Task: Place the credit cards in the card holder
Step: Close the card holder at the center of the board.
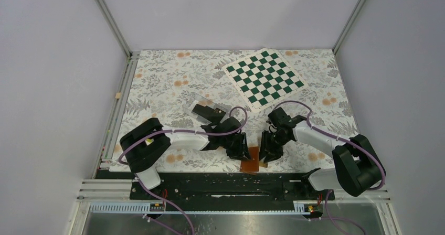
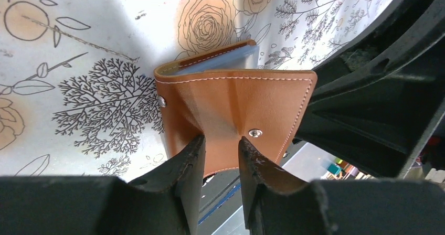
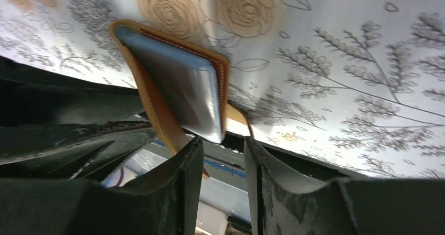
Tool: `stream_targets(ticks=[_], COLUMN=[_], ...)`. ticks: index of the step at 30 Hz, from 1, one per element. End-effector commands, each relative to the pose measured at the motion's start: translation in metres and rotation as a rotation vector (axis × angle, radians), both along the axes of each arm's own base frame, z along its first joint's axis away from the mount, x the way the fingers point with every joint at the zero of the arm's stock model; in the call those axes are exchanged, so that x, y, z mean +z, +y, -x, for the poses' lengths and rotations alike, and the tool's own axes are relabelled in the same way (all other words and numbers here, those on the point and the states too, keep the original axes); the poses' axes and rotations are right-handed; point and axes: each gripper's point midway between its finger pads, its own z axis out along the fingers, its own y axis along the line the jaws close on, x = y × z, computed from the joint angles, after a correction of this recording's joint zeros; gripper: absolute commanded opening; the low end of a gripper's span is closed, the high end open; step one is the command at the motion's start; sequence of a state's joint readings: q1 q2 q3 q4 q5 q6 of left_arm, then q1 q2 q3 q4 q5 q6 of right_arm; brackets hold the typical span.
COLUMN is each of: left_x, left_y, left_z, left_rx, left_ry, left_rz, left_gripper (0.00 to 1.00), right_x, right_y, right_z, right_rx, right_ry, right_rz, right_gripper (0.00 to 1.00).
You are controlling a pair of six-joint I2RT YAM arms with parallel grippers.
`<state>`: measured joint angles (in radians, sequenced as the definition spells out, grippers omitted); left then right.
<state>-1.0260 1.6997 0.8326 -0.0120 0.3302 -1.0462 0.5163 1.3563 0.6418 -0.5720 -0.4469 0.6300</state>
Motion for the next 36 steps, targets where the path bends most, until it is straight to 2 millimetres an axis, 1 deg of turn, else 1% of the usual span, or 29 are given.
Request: stream_targets(ticks=[1,5,9,11,15,17,19,21,23,25,27,30,36], left_x=[-0.014,-0.021,-0.022,-0.021,-0.014,-0.007,0.002,0.013,0.025,0.034,0.042,0.047,0.050], left_y=[0.010,0.014,0.013,0.012,0.009,0.008,0.006,0.002,-0.004,-0.009,-0.017,-0.027,-0.046], left_z=[0.001,0.005,0.008,0.008,0.007,0.005,0.004,0.003,0.004,0.008,0.011,0.015,0.019], left_rx=[-0.039,-0.096,-0.123,-0.137,-0.145,-0.139,-0.131,-0.120,-0.114,-0.110,-0.105,-0.101,-0.128], left_ry=[-0.019,-0.034,-0.042,-0.051,-0.070,-0.088,-0.107,-0.123,-0.126,-0.115,-0.098,-0.074,-0.062], left_rz=[-0.127,-0.215,-0.250,-0.269,-0.262,-0.247,-0.218,-0.170,-0.111,-0.053,0.019,0.087,0.113], left_gripper=[0.30,0.30,0.30,0.30,0.31,0.32,0.34,0.37,0.40,0.43,0.44,0.44,0.45], right_x=[0.006,0.008,0.021,0.029,0.042,0.043,0.040,0.031,0.024,0.016,0.008,-0.002,-0.013], right_y=[-0.014,-0.023,-0.028,-0.024,0.000,0.010,0.017,0.022,0.027,0.029,0.027,0.024,0.018], right_z=[0.001,0.001,-0.005,-0.010,-0.016,-0.019,-0.022,-0.023,-0.025,-0.024,-0.023,-0.024,-0.021], right_rx=[0.063,0.088,0.102,0.105,0.124,0.123,0.122,0.125,0.119,0.115,0.110,0.097,0.077], right_ry=[-0.031,-0.047,-0.102,-0.130,-0.148,-0.138,-0.120,-0.087,-0.069,-0.044,-0.030,-0.029,-0.002], right_rz=[0.080,0.119,0.142,0.113,-0.021,-0.068,-0.092,-0.098,-0.118,-0.122,-0.106,-0.077,-0.034], right_gripper=[0.42,0.42,0.42,0.42,0.41,0.40,0.35,0.25,0.19,0.17,0.16,0.15,0.14])
